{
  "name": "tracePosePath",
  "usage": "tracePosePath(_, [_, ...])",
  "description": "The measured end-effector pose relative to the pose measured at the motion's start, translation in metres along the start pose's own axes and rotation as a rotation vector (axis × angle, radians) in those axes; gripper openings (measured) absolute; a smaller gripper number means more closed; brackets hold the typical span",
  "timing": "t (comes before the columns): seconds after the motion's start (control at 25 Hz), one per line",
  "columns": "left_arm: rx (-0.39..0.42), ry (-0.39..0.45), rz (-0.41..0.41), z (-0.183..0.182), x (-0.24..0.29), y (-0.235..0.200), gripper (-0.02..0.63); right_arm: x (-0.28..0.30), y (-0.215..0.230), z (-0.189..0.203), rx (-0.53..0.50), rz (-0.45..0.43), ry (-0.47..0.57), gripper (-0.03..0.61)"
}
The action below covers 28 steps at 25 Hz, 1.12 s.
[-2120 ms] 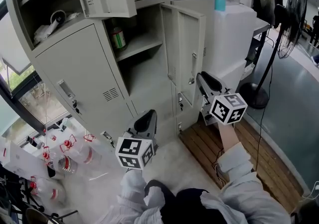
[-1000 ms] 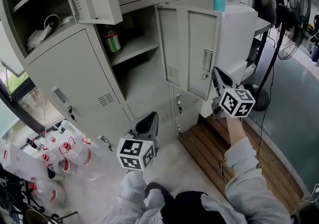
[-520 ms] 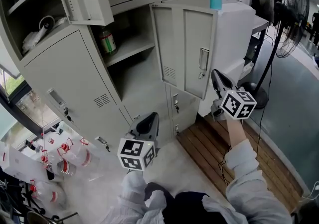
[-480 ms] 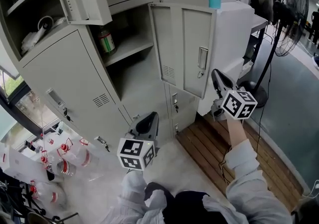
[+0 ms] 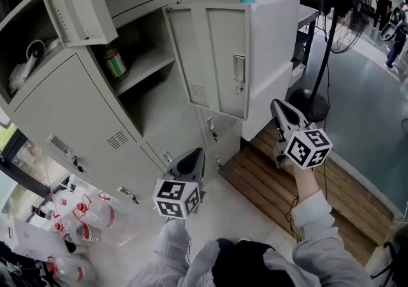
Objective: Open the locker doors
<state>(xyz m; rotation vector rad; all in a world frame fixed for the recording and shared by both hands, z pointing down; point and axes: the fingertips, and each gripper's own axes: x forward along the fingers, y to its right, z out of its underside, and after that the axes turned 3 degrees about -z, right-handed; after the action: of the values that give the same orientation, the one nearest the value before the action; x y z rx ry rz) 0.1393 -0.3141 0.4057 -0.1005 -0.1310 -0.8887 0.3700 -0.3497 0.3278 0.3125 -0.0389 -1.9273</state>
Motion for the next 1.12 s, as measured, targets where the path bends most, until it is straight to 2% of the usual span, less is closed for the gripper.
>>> tracePosePath(0.12, [0.000,-0.010,0.053,0.003,0.005,0.008,0.012,-0.016,-0.012,0.010,-0.026,0.031,-0.020,0.002])
tracePosePath(0.28, [0.000,-0.023,0.125,0.007,0.006,0.017,0.014,-0.036,-0.023,0.023,0.007,0.081,-0.016,0.002])
tracePosePath(0.44, [-0.021,-0.022,0.159,0.011,0.008,0.015,0.014,-0.050,-0.038,0.042,0.026,0.103,-0.027,0.002])
tracePosePath(0.56, [-0.035,-0.004,0.177,0.016,0.011,0.013,0.012,-0.060,-0.050,0.061,-0.002,0.103,-0.060,0.002])
tracePosePath(0.8, [-0.067,-0.036,0.208,0.048,0.022,0.016,0.012,-0.068,-0.050,0.097,-0.010,0.105,-0.119,0.002])
tracePosePath(0.96, [-0.078,-0.040,0.189,0.062,0.036,0.024,0.012,-0.059,-0.044,0.119,-0.029,0.024,-0.170,0.002])
tracePosePath(1.12, [-0.105,-0.035,0.115,0.076,0.062,0.024,0.014,-0.044,-0.026,0.146,-0.032,-0.032,-0.223,0.002])
